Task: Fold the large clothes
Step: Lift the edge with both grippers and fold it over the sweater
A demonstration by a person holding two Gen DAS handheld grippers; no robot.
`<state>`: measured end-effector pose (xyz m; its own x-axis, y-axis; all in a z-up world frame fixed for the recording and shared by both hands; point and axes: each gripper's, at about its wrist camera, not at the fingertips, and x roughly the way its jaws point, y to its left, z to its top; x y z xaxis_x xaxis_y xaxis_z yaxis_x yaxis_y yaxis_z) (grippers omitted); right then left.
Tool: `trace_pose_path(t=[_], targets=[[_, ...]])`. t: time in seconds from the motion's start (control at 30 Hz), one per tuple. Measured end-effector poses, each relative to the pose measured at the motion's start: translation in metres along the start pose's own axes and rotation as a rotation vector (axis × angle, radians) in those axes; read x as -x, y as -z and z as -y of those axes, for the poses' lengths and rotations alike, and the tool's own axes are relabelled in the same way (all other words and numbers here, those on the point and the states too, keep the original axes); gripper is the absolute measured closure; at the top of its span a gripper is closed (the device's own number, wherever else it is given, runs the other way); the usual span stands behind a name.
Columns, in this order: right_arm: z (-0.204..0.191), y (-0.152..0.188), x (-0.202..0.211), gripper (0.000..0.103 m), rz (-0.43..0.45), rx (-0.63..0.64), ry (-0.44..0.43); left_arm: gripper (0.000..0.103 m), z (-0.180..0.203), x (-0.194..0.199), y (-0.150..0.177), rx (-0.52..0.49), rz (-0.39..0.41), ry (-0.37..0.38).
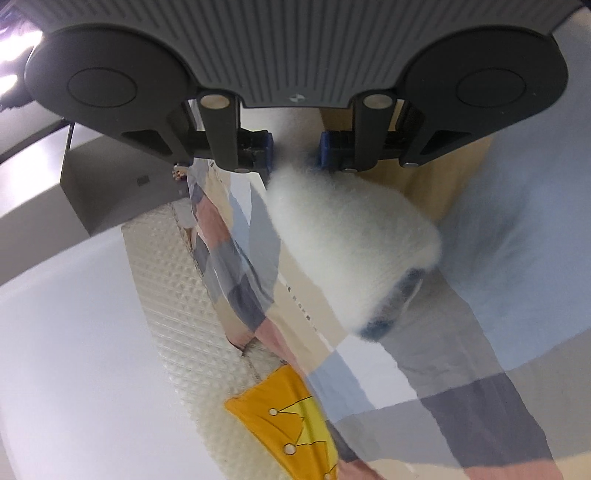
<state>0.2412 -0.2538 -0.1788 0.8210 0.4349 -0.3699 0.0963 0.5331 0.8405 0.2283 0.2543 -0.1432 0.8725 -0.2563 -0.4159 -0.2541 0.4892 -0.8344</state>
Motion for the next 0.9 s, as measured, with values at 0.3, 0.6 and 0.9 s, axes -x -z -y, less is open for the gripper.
trace_pose_path(t=[0.3,0.6,0.9], targets=[[-0.022,0.008,0.082,0.077,-0.012,0.082,0.013,0.077,0.027,0.078,0.034,-0.059,0.008,0.003],[-0.018,0.014,0.14,0.078,-0.013,0.082,0.014,0.077,0.023,0.141,0.078,-0.036,-0.011,0.016],[-0.016,0.006,0.123,0.075,-0.035,-0.008,0.08,0.077,0.015,0.13,0.073,0.055,-0.025,0.017]])
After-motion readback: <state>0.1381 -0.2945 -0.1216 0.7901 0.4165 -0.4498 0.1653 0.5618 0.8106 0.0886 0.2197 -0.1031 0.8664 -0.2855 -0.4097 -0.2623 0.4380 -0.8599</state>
